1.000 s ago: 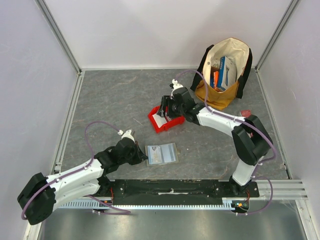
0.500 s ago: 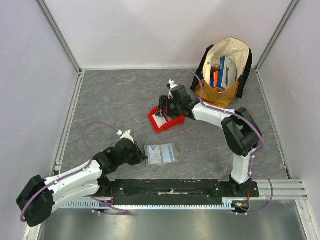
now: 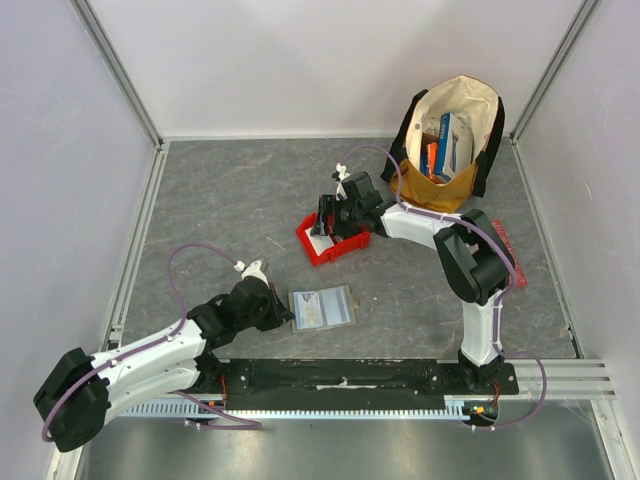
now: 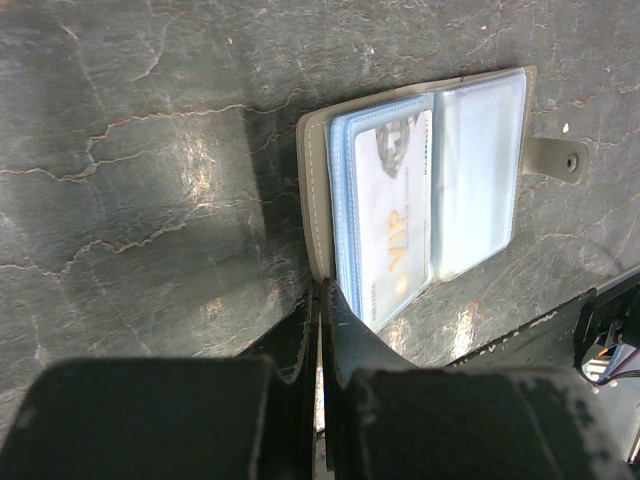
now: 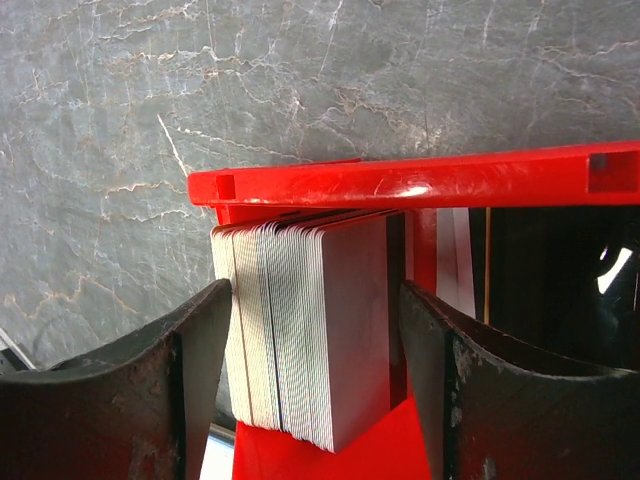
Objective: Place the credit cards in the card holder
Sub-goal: Pick up the credit card from the storage box.
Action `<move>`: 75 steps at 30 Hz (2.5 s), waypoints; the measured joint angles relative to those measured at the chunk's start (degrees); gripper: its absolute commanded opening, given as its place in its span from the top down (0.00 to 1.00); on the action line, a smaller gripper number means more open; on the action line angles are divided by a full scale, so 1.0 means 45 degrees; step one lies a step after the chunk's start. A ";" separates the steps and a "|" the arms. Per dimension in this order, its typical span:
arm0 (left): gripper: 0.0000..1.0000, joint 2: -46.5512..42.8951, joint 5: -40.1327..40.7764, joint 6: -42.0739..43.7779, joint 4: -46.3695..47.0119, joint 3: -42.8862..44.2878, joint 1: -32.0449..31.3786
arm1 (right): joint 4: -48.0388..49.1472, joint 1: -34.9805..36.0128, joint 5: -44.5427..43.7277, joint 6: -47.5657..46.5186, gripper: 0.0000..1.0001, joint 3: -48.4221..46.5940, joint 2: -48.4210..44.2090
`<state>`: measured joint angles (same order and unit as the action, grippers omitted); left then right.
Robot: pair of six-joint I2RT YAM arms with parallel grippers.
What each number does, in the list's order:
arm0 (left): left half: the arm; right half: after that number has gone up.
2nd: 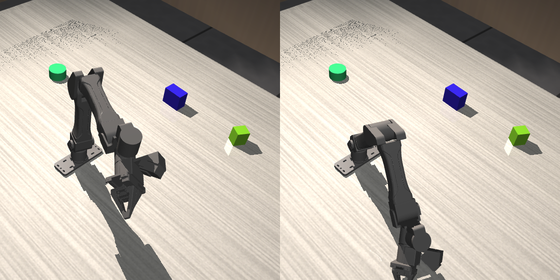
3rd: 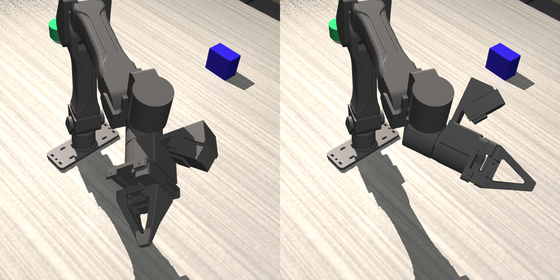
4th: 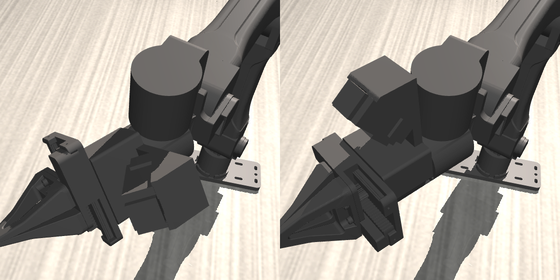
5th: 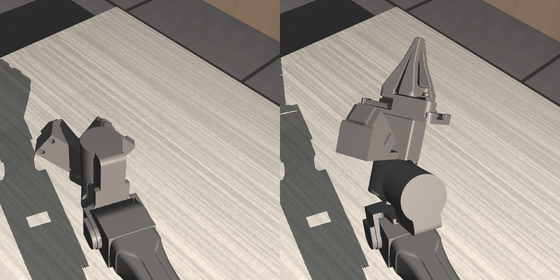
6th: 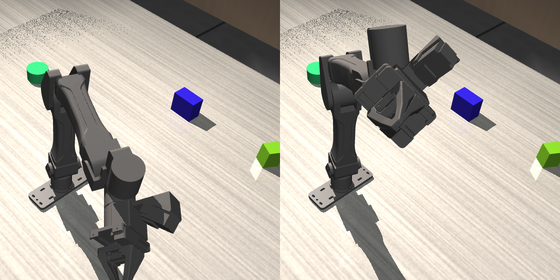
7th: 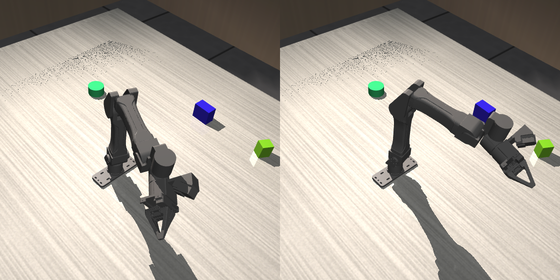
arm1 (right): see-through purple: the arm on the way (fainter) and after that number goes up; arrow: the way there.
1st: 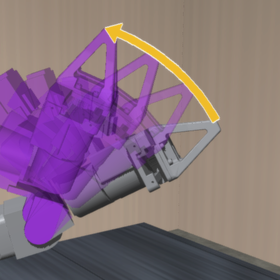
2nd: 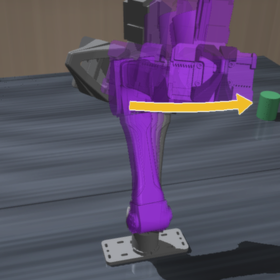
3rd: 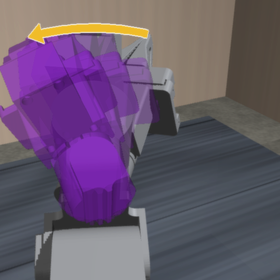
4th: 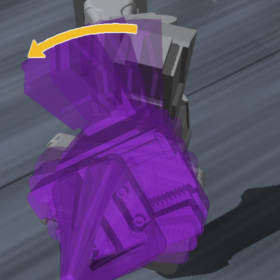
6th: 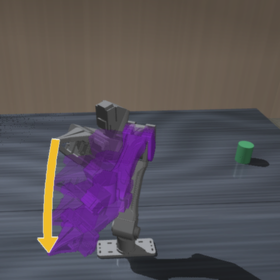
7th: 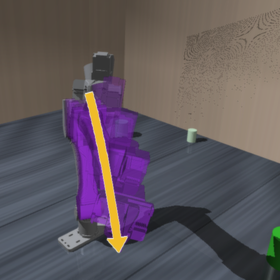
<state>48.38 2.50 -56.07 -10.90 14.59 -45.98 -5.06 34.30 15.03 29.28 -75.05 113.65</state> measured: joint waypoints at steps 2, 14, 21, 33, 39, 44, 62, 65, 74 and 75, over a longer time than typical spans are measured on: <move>0.98 0.0000 0.0000 -0.0005 0.0000 0.0000 0.0000 | -0.0010 -0.0010 0.0136 0.0000 0.27 0.0000 0.0019; 0.98 0.0000 0.0000 -0.0005 0.0000 0.0000 0.0000 | 0.0063 -0.0262 0.0763 0.0044 0.34 -0.0005 0.0015; 0.98 0.0000 0.0000 -0.0005 0.0005 0.0000 0.0000 | 0.0083 -0.0374 0.0928 0.0063 0.38 0.0000 -0.0126; 0.98 0.0248 -0.0005 -0.0005 0.0073 0.0000 0.0000 | 0.0287 -0.0432 0.1234 0.0146 0.32 0.0000 -0.0457; 0.98 0.0248 -0.0005 0.0000 0.0073 0.0000 0.0000 | 0.0301 -0.0447 0.0884 0.0034 0.26 0.0000 -0.0491; 0.98 0.0248 -0.0005 0.0000 0.0073 0.0000 0.0000 | 0.0301 -0.0471 0.0933 -0.0039 0.25 0.0000 -0.0481; 0.98 0.0248 -0.0005 -0.0005 0.0073 0.0000 0.0000 | 0.0262 -0.0481 0.1030 -0.0121 0.24 0.0005 -0.0223; 0.98 0.0248 -0.0005 0.0000 0.0073 0.0000 0.0000 | 0.0267 -0.0481 0.1059 -0.0146 0.25 0.0005 -0.0214; 0.98 0.0248 -0.0005 -0.0005 0.0073 0.0000 0.0000 | 0.0068 -0.0393 0.1370 -0.0267 0.29 0.0000 0.0214; 0.98 0.0248 -0.0005 0.0000 0.0073 0.0000 0.0000 | 0.0034 -0.0389 0.1370 -0.0296 0.31 0.0000 0.0214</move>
<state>49.50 2.48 -56.07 -10.57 14.59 -45.98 -4.91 32.56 21.19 27.94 -75.05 114.61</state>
